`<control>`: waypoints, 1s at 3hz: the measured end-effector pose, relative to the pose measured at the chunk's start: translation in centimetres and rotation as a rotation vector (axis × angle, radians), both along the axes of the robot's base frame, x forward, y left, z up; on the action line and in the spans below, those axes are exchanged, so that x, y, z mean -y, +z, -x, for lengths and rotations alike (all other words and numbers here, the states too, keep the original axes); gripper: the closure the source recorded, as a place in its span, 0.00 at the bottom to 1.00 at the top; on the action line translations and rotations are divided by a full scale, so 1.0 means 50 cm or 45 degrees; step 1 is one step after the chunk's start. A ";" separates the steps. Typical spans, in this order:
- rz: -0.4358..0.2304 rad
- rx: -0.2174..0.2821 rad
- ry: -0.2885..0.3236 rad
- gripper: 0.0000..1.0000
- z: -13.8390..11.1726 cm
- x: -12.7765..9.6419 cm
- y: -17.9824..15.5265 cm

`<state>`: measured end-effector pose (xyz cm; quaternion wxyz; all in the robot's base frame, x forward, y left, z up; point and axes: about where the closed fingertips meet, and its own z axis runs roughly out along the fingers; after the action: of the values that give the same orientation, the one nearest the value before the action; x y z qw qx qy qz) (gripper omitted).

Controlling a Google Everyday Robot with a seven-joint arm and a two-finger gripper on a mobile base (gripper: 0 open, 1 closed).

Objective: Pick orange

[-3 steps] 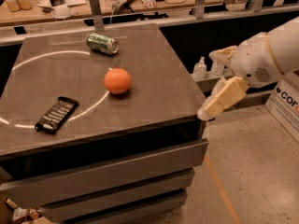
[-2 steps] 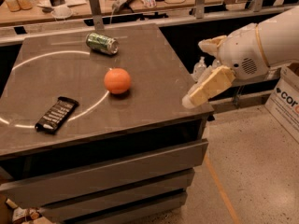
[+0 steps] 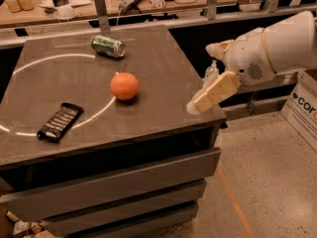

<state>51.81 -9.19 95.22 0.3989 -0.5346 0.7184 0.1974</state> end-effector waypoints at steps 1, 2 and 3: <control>-0.059 0.008 0.055 0.00 -0.039 -0.049 -0.032; -0.124 -0.012 0.102 0.00 -0.074 -0.112 -0.083; -0.168 -0.022 0.119 0.00 -0.104 -0.168 -0.123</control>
Offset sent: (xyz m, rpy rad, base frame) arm 0.0610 0.0895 -0.0742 0.1642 0.0277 0.1148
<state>57.00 -0.80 89.06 0.4174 -0.5386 0.6813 0.2672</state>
